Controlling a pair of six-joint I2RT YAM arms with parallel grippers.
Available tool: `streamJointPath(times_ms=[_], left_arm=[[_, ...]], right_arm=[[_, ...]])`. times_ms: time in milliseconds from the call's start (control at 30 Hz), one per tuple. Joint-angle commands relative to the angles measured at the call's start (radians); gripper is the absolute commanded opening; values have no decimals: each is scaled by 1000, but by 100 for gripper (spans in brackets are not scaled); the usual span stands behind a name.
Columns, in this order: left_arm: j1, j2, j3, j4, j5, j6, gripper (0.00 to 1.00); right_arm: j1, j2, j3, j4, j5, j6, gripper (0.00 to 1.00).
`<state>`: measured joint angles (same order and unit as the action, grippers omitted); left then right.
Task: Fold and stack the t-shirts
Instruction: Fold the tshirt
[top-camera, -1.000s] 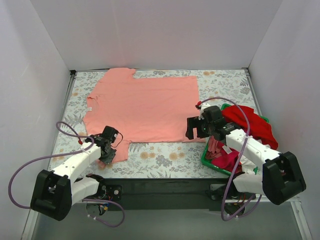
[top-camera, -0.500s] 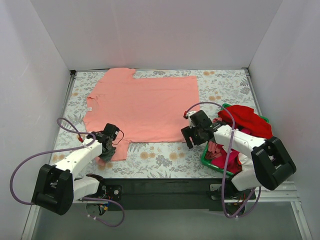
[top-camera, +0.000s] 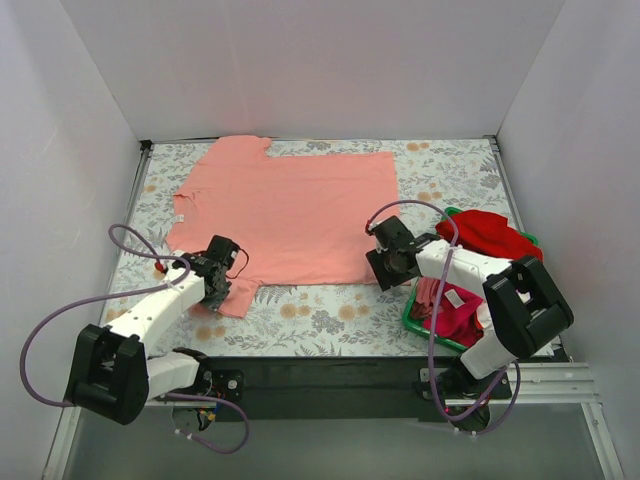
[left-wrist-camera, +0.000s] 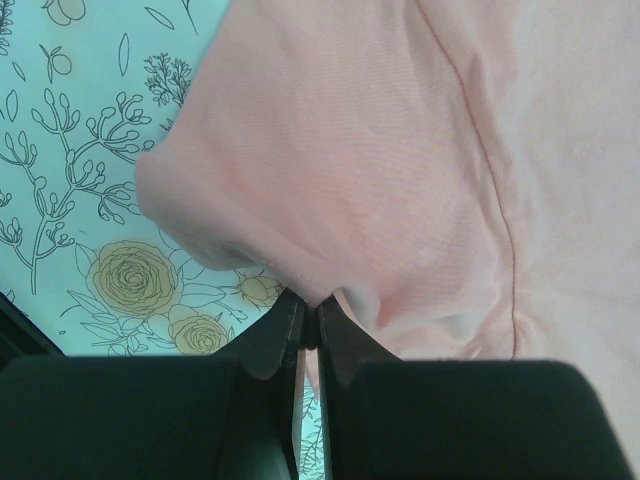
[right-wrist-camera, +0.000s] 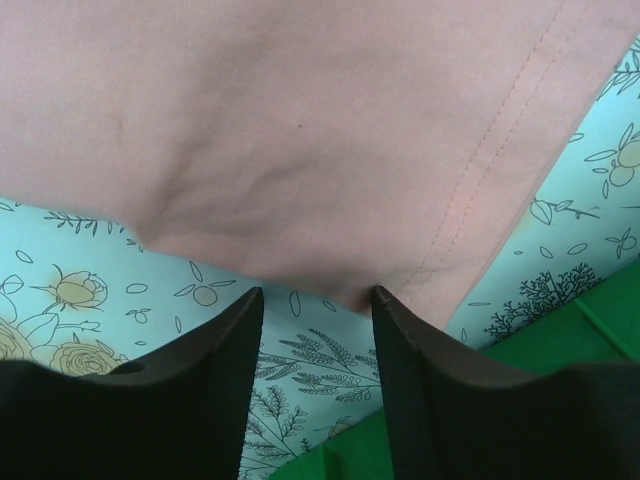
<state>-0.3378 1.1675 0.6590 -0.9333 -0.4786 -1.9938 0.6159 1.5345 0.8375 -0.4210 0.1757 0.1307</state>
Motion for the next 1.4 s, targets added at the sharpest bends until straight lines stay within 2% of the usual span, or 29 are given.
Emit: streamJointPath(times_ms=[0,33,200,300,400,567,767,1367], left_arm=[[0,30,48,22,-49,-68,0],[-1,35,53,21,-51,-68,0],[-1,66,94,19,-81,-63,0],[-1,81,119,28,-95,-54,0],[-1,96,145,24,-110,-53,0],[-1,118,180,11,-144,-54,0],[-1,130,209,19,-153,-39,0],[-1,156,281,51,-195,13,0]], right_arm=[[-24,29,18,-1,-2,0,53],[-28,30,20,2,-8,-3,45],[-41,33,11,13,-47,-19,39],[-47,39,14,16,-64,-25,28],[-48,44,18,18,-73,-32,22],[-48,44,32,16,-55,-37,3],[-48,10,58,16,-4,-68,1],[-48,-57,69,31,2,-101,1]])
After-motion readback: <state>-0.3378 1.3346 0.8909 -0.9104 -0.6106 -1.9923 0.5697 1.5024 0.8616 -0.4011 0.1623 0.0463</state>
